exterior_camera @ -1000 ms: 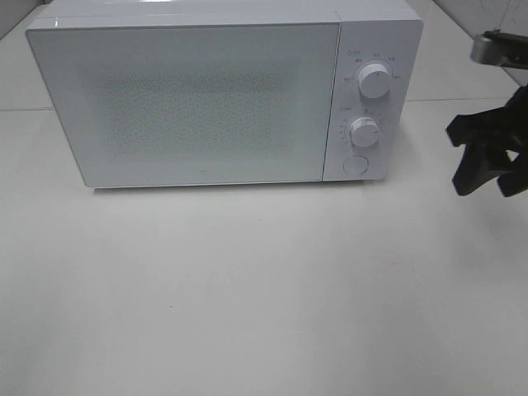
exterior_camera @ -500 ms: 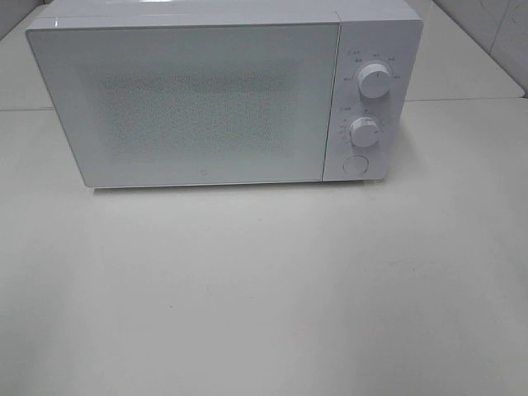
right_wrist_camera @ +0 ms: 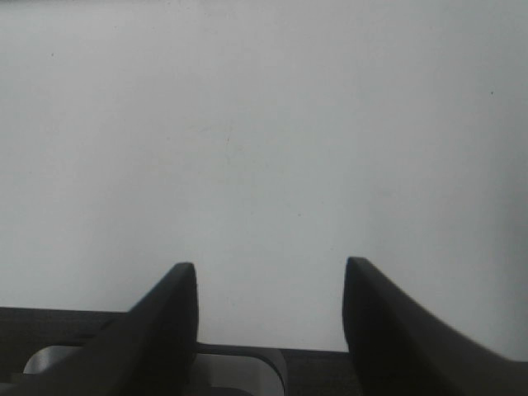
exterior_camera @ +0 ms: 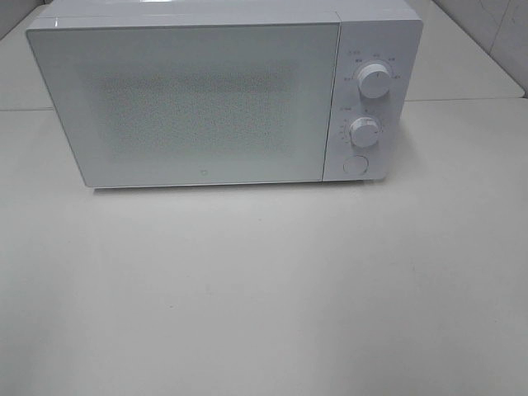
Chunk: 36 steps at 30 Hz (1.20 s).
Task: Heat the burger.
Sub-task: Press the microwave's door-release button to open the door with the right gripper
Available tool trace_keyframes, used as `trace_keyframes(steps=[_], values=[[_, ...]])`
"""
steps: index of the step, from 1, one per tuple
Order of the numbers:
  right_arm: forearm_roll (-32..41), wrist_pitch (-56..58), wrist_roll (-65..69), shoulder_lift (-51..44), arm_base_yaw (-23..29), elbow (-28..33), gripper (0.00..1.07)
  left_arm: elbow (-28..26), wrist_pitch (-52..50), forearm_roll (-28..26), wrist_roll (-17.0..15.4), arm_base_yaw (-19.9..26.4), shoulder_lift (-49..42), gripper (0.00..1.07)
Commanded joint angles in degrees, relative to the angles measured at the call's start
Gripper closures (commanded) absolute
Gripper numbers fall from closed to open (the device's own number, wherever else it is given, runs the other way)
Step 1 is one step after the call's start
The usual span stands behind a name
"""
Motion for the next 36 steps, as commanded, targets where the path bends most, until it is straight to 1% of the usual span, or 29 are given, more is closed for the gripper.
trace_keyframes(steps=[1, 2, 3, 4, 5, 8, 10, 11, 13, 14, 16, 19, 21, 22, 24, 27, 29, 30, 32, 36], values=[[-0.5, 0.2, 0.3, -4.1, -0.1, 4.9, 0.57, 0.2, -0.9, -0.4, 0.2, -0.1, -1.2, 1.06], [-0.8, -0.1, 0.3, -6.4, -0.1, 8.3, 0.57, 0.2, -0.9, -0.4, 0.2, -0.1, -1.2, 1.06], [-0.8, -0.1, 0.3, -6.4, -0.1, 8.3, 0.57, 0.2, -0.9, -0.4, 0.2, -0.1, -1.2, 1.06], [-0.9, -0.3, 0.3, -7.3, -0.1, 9.6, 0.57, 0.2, -0.9, -0.4, 0.2, -0.1, -1.2, 1.06], [-1.0, -0.5, 0.3, -9.9, -0.1, 12.9, 0.57, 0.2, -0.9, -0.4, 0.2, -0.1, -1.2, 1.06], [-1.1, -0.5, 0.3, -11.2, -0.1, 14.2, 0.57, 0.2, -0.9, -0.4, 0.2, -0.1, -1.2, 1.06], [-1.3, -1.2, 0.2, -16.0, -0.1, 19.9, 0.57, 0.2, -0.9, -0.4, 0.2, -0.1, -1.2, 1.06], [-1.3, -1.2, 0.2, -16.0, -0.1, 19.9, 0.57, 0.2, -0.9, -0.4, 0.2, -0.1, -1.2, 1.06], [-1.2, -2.9, -0.2, -19.4, -0.1, 22.8, 0.57, 0.2, -0.9, -0.4, 0.2, -0.1, -1.2, 1.06], [-1.2, -2.9, -0.2, -19.4, -0.1, 22.8, 0.57, 0.2, -0.9, -0.4, 0.2, -0.1, -1.2, 1.06], [-1.3, -4.7, -1.7, -23.5, -0.1, 22.7, 0.57, 0.2, -0.9, -0.4, 0.2, -0.1, -1.2, 1.06], [-1.0, -6.0, -2.1, -26.0, -0.1, 23.0, 0.57, 0.2, -0.9, -0.4, 0.2, -0.1, -1.2, 1.06], [-0.9, -8.4, -2.5, -29.8, -0.1, 24.5, 0.57, 0.2, -0.9, -0.4, 0.2, -0.1, -1.2, 1.06], [-0.9, -8.4, -2.5, -29.8, -0.1, 24.5, 0.57, 0.2, -0.9, -0.4, 0.2, -0.1, -1.2, 1.06], [-0.4, -9.1, -2.6, -33.5, -0.1, 24.8, 0.57, 0.2, -0.9, -0.4, 0.2, -0.1, -1.2, 1.06], [-0.4, -9.1, -2.8, -35.5, -0.1, 24.8, 0.57, 0.2, -0.9, -0.4, 0.2, -0.1, -1.2, 1.06], [-0.1, -9.1, -3.1, -39.0, -0.1, 24.8, 0.57, 0.2, -0.9, -0.4, 0.2, -0.1, -1.2, 1.06], [-0.1, -9.1, -3.1, -39.0, -0.1, 24.8, 0.57, 0.2, -0.9, -0.4, 0.2, -0.1, -1.2, 1.06], [-0.1, -9.1, -3.2, -43.0, -0.1, 24.8, 0.57, 0.2, -0.9, -0.4, 0.2, -0.1, -1.2, 1.06], [-0.1, -9.1, -3.2, -46.8, -0.1, 24.8, 0.57, 0.2, -0.9, -0.4, 0.2, -0.1, -1.2, 1.06]])
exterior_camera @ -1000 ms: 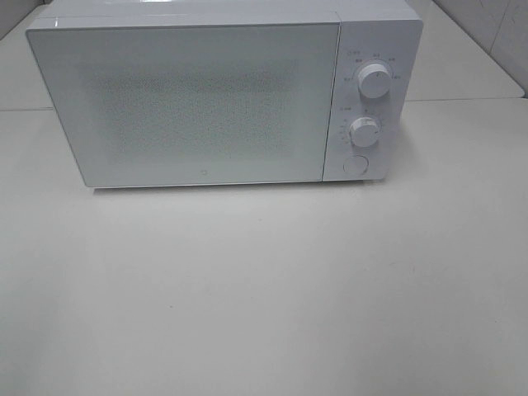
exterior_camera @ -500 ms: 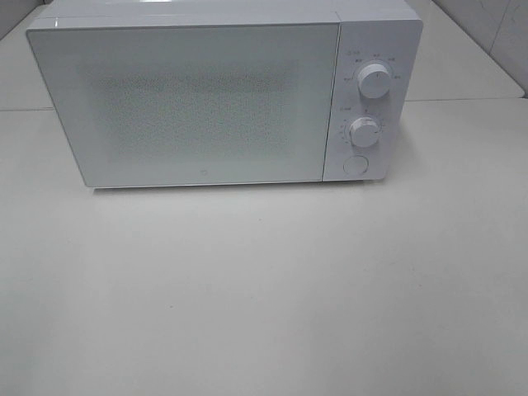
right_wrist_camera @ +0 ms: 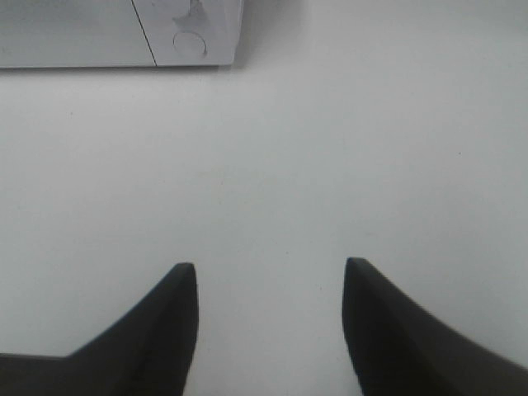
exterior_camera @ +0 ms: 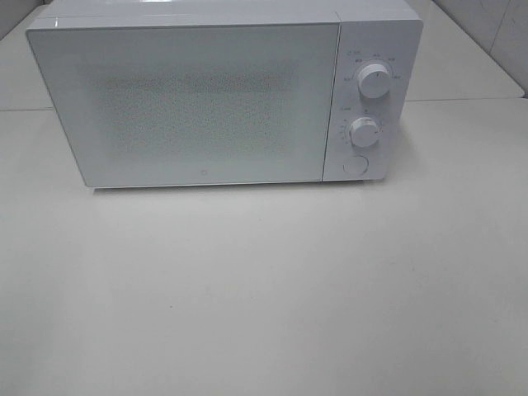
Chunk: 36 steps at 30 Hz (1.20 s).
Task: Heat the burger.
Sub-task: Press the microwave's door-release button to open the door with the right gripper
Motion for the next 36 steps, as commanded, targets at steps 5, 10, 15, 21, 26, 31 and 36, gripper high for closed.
trace_keyframes(steps=[5, 10, 15, 21, 26, 31, 36], values=[[0.6, -0.6, -0.8, -9.9, -0.1, 0.2, 0.57, 0.2, -0.9, -0.4, 0.2, -0.1, -1.2, 1.06], [0.5, -0.6, -0.8, -9.6, -0.1, 0.2, 0.57, 0.2, -0.9, -0.4, 0.2, -0.1, -1.2, 1.06], [0.5, -0.6, -0.8, -9.6, -0.1, 0.2, 0.57, 0.2, -0.9, -0.4, 0.2, -0.1, -1.2, 1.06], [0.5, -0.6, -0.8, -9.6, -0.1, 0.2, 0.57, 0.2, -0.9, -0.4, 0.2, -0.1, -1.2, 1.06], [0.5, -0.6, -0.8, -9.6, -0.1, 0.2, 0.57, 0.2, -0.9, -0.4, 0.2, -0.1, -1.2, 1.06], [0.5, -0.6, -0.8, -9.6, -0.1, 0.2, 0.57, 0.2, -0.9, -0.4, 0.2, -0.1, -1.2, 1.06], [0.6, -0.6, -0.2, -9.6, -0.1, 0.2, 0.57, 0.2, -0.9, -0.4, 0.2, -0.1, -1.2, 1.06]])
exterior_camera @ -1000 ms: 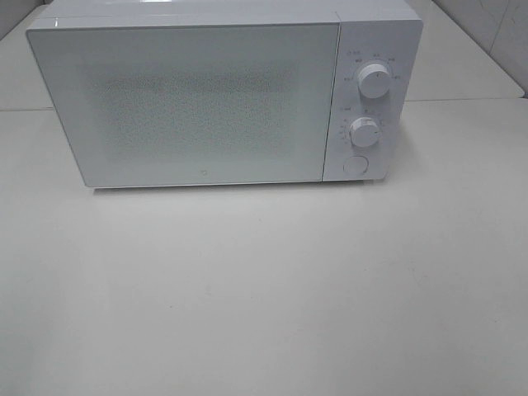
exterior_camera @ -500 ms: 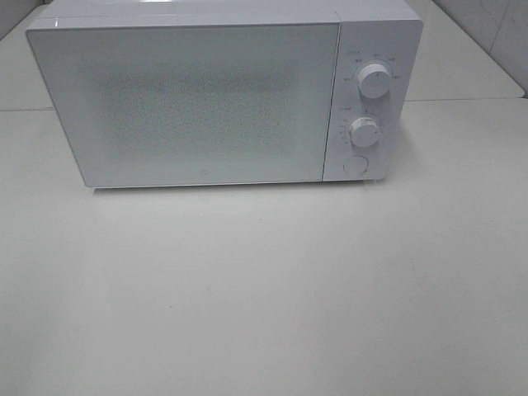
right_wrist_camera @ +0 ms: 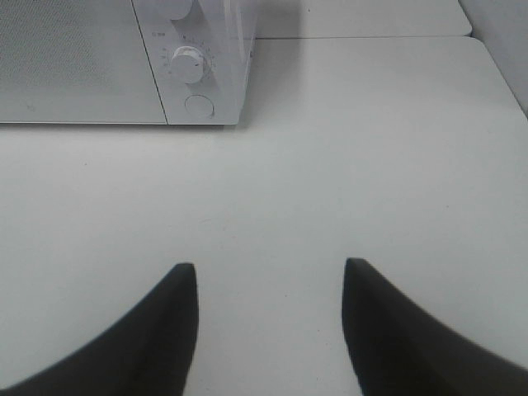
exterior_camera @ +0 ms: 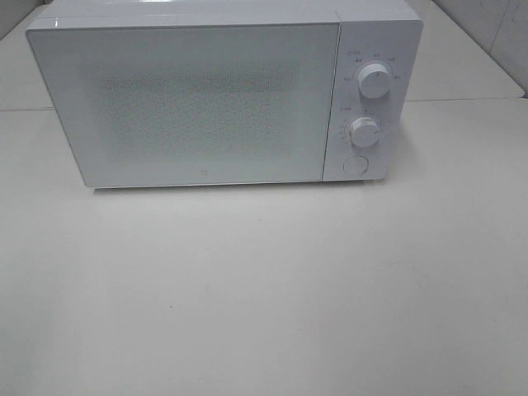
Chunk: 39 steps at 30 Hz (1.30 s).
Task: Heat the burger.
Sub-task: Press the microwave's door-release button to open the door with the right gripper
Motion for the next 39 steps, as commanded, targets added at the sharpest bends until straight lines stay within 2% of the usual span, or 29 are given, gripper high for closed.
trace_keyframes(steps=[1, 16, 24, 32, 39], values=[[0.3, -0.6, 0.3, -1.3, -0.1, 0.2, 0.57, 0.2, -0.9, -0.4, 0.2, -0.1, -1.2, 1.06], [1.0, -2.4, 0.3, 1.0, -0.1, -0.8, 0.57, 0.2, -0.9, -0.4, 0.2, -0.1, -1.2, 1.06], [0.9, -5.2, 0.3, 10.5, -0.1, -1.3, 0.57, 0.2, -0.9, -0.4, 0.2, -0.1, -1.2, 1.06], [1.0, -16.4, -0.2, 22.2, -0.1, -1.1, 0.57, 0.2, -0.9, -0.4, 0.2, -0.1, -1.2, 1.06], [0.9, -21.8, -0.2, 31.2, -0.1, -1.1, 0.57, 0.2, -0.9, -0.4, 0.2, -0.1, -1.2, 1.06]])
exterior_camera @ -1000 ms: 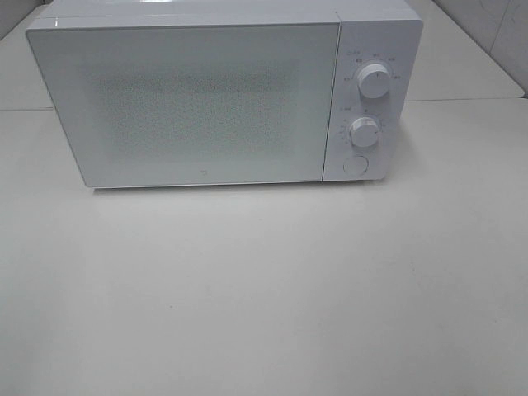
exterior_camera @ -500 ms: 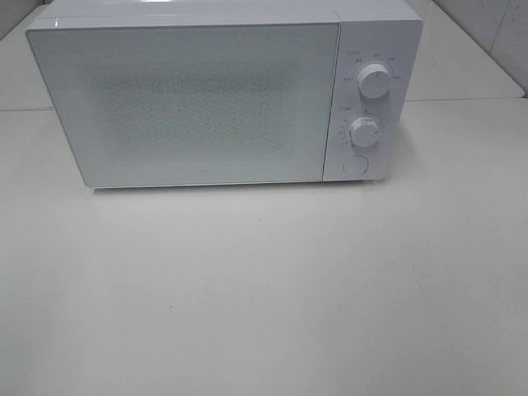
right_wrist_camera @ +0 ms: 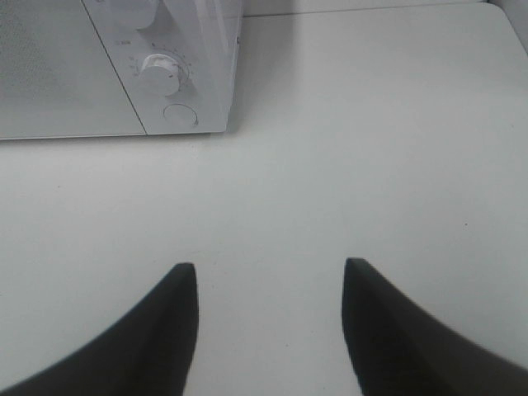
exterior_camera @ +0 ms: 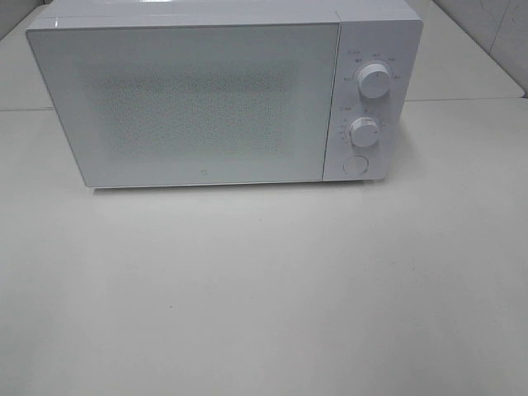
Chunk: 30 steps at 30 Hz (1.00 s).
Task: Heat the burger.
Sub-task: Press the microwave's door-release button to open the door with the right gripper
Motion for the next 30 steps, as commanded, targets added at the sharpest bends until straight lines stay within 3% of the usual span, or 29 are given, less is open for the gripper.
trace_keyframes(steps=[1, 11, 23, 30], values=[[0.1, -5.3, -0.4, 6.5, -0.1, -0.4, 0.57, 0.2, -0.9, -0.4, 0.2, -0.1, -1.2, 1.06], [0.1, -18.2, -0.4, 19.6, -0.1, -0.4, 0.64, 0.2, -0.9, -0.4, 0.2, -0.1, -1.2, 1.06], [-0.1, -39.1, -0.4, 36.3, -0.1, -0.4, 1.05, 0.2, -0.9, -0.4, 0.2, -0.1, -1.2, 1.06], [-0.1, -50.8, -0.4, 45.7, -0.1, -0.4, 1.07, 0.2, -0.9, -0.4, 0.2, -0.1, -1.2, 1.06]])
